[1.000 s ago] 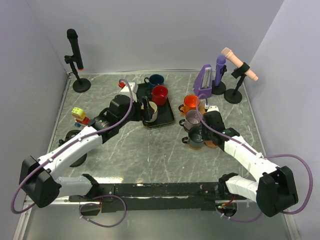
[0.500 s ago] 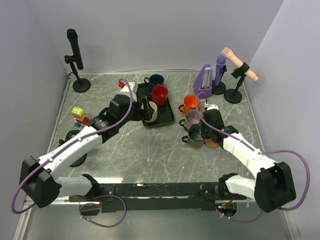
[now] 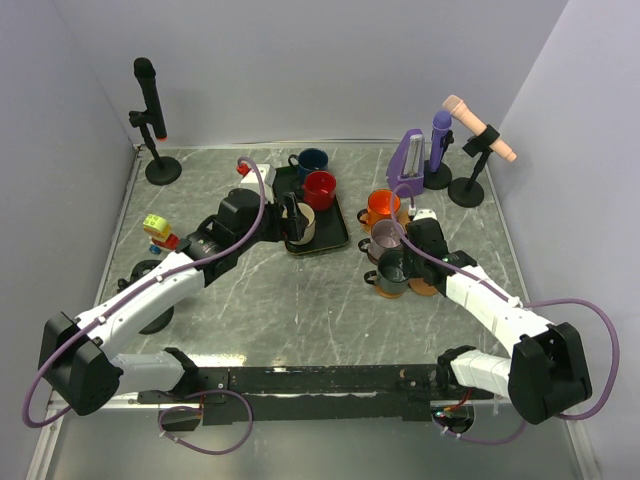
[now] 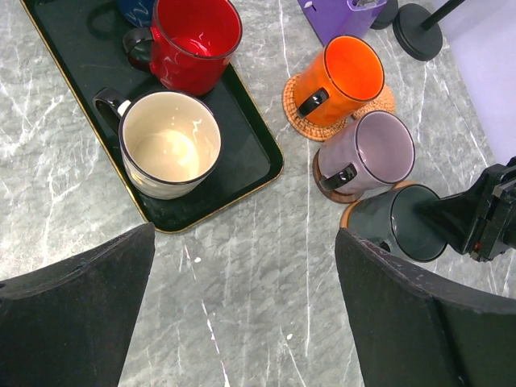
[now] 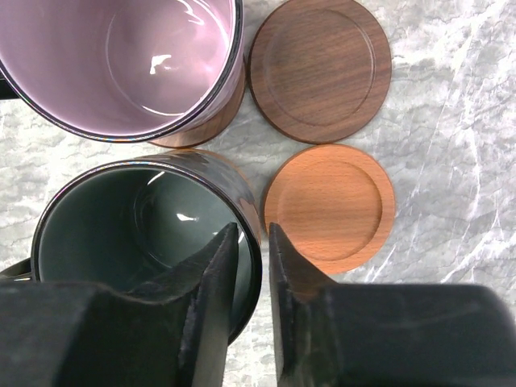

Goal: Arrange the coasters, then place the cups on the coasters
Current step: Place the cup on the coaster.

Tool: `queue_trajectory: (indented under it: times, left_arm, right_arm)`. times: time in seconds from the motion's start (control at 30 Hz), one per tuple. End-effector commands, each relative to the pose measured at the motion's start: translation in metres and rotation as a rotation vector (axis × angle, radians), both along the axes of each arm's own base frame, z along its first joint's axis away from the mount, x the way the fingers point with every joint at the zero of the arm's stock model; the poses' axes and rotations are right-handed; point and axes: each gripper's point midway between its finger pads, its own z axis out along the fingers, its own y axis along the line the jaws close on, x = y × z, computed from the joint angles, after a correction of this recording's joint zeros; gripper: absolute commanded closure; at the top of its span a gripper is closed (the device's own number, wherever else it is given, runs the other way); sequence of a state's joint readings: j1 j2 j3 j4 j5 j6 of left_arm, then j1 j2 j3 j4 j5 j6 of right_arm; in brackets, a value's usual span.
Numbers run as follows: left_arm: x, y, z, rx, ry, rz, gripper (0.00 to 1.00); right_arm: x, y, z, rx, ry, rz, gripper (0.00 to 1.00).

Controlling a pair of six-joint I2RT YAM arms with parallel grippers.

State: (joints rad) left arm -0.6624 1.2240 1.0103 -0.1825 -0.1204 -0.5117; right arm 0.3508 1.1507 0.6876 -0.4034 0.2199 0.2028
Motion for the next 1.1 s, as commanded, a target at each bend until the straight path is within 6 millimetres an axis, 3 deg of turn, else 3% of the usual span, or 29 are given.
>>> queue_trajectory:
  times: [0.0,0.1,0.27,0.37,0.6,0.7,0.93,1.07]
  left_arm:
    - [0.008,-0.006,0.029,-0.045,-0.072,-0.013,0.03]
    - [0.008,-0.006,0.028,-0.044,-0.071,-0.013,0.04]
    - [0.009,-0.007,0.029,-0.045,-0.072,-0.014,0.03]
    - [0.009,-0.008,0.028,-0.042,-0.070,-0.020,0.04]
    - [0.010,-0.010,0.028,-0.040,-0.068,-0.023,0.03]
    - [0.014,-0.003,0.027,-0.027,-0.054,0.025,0.04]
    - [0.024,0.011,0.017,-0.021,-0.012,0.096,0.03]
    - [0.037,0.014,0.001,-0.010,0.061,0.119,0.03]
  right_arm:
    - [0.012,-0.001,0.011,-0.001,-0.052,-0.006,0.69]
    - [0.012,0.000,0.012,0.001,-0.056,-0.001,0.64]
    - [0.011,0.000,0.013,0.004,-0.062,0.006,0.46]
    - [0.011,0.001,0.015,0.010,-0.067,0.005,0.41]
    - [0.011,0.003,0.033,0.034,-0.112,0.009,0.37]
    - [0.011,-0.005,0.043,0.006,-0.125,-0.018,0.34]
    - [0.015,-0.013,0.076,-0.013,-0.206,-0.035,0.33]
    - [0.025,-0.013,0.101,-0.006,-0.265,-0.043,0.33]
